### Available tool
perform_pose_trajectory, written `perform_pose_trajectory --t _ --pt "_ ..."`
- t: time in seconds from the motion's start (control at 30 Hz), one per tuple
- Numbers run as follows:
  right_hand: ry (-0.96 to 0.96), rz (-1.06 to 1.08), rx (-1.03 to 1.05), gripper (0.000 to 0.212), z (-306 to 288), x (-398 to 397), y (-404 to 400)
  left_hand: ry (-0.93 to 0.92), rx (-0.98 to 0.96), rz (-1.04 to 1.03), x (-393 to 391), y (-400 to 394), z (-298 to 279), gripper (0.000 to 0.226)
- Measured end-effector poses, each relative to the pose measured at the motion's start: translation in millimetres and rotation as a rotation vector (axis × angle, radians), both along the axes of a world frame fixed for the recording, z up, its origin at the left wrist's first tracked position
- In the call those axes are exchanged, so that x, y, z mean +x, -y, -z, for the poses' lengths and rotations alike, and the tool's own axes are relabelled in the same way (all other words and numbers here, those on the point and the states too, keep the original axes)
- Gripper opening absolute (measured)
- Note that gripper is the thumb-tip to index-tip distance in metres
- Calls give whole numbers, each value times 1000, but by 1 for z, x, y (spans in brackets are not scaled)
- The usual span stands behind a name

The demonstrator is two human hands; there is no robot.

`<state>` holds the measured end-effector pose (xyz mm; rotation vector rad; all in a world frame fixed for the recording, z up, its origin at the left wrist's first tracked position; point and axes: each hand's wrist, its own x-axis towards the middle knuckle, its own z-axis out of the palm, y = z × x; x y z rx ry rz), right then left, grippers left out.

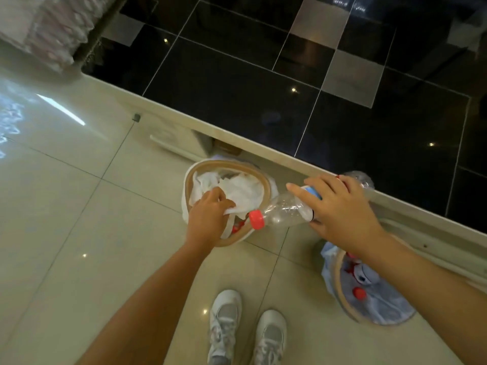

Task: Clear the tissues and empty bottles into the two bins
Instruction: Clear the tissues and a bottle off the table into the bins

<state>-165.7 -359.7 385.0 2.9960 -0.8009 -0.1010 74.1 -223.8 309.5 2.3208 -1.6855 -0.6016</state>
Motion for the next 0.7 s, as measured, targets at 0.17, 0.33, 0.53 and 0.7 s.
perform_pose_trajectory --t 0.17,0.33,0.53,0.7 --pt "-13 51 -5 78 12 -1 -6 76 213 -24 -2 7 17 63" --pt "3 97 -20 78 16 -2 -8 104 240 14 -3 4 21 73" --pt "77 196 27 69 13 -28 -22 126 68 160 -12 4 11 65" --pt "163 360 189 66 23 -81 -51 173 29 347 -39 12 11 66"
